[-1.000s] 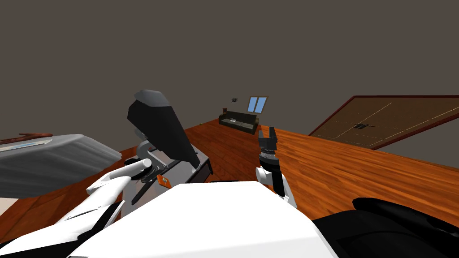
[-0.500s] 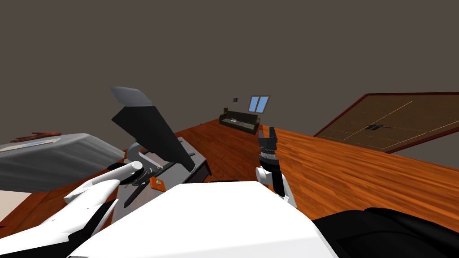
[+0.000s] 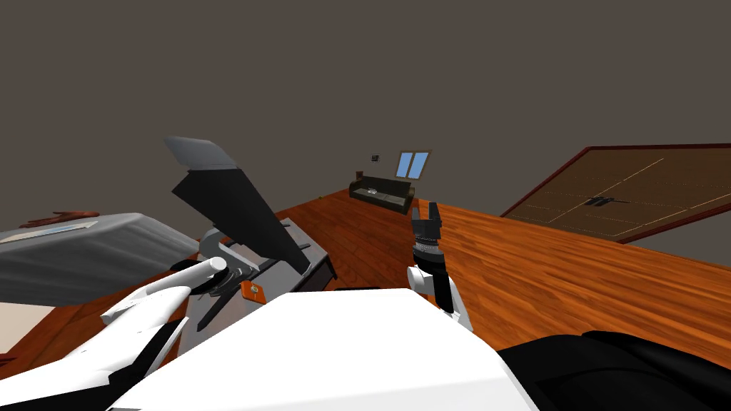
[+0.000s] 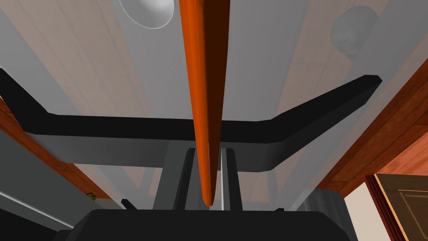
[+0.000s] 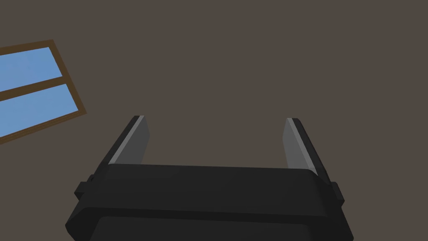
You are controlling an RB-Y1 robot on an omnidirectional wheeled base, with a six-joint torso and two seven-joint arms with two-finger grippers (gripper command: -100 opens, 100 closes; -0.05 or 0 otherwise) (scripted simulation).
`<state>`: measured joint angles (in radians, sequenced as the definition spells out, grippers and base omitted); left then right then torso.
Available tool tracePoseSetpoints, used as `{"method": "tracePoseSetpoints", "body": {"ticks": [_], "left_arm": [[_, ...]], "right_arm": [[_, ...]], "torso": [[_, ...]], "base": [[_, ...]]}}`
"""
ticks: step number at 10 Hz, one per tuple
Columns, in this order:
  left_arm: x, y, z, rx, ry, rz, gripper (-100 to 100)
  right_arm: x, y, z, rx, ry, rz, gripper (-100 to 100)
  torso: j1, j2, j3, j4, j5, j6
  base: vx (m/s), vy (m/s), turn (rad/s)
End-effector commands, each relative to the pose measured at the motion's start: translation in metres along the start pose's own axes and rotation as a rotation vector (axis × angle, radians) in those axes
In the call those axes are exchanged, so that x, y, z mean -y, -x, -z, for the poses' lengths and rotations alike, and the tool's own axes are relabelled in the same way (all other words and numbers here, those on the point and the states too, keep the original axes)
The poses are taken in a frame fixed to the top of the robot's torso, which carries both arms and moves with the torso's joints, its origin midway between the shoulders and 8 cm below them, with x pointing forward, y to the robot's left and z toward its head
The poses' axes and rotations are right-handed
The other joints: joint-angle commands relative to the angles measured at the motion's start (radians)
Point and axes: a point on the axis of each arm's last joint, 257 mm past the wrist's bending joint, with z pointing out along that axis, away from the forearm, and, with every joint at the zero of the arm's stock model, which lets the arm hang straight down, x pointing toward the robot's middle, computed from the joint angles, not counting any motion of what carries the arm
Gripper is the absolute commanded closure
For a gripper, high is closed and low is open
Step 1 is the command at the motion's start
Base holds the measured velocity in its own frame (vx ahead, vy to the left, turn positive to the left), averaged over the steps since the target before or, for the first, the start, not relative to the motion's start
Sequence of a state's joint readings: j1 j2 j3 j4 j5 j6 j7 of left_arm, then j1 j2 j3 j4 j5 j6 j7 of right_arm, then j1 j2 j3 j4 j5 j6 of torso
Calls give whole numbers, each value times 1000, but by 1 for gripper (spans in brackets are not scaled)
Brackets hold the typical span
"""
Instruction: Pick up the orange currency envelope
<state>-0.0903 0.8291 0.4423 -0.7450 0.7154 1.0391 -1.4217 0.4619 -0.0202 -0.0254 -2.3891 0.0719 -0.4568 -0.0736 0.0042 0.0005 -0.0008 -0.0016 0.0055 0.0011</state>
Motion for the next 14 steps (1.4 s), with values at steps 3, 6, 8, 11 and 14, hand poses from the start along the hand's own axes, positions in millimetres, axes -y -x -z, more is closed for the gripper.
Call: {"method": "tracePoseSetpoints", "body": {"ticks": [3, 6, 8, 11, 14], "left_arm": [[7, -25, -8, -52, 23, -7, 100], [22, -43, -12, -84, 40, -6, 100], [37, -60, -14, -111, 54, -17, 100], [54, -45, -5, -66, 29, 1, 100], [74, -57, -2, -72, 38, 10, 100]], "right_arm": [[0, 0, 0, 0, 0, 0, 0], [0, 0, 0, 0, 0, 0, 0], [0, 0, 0, 0, 0, 0, 0], [0, 0, 0, 0, 0, 0, 0], [0, 0, 0, 0, 0, 0, 0]], "torso": [[0, 0, 0, 0, 0, 0], [15, 4, 1, -1, 10, 2], [12, 2, -1, -3, 11, -1], [14, 0, -3, -5, 16, -1], [16, 1, -2, -5, 17, 0]], "base": [[-24, 41, -40], [-93, 156, -116], [-58, 66, -28], [-42, 48, -26], [-67, 76, -68]]}}
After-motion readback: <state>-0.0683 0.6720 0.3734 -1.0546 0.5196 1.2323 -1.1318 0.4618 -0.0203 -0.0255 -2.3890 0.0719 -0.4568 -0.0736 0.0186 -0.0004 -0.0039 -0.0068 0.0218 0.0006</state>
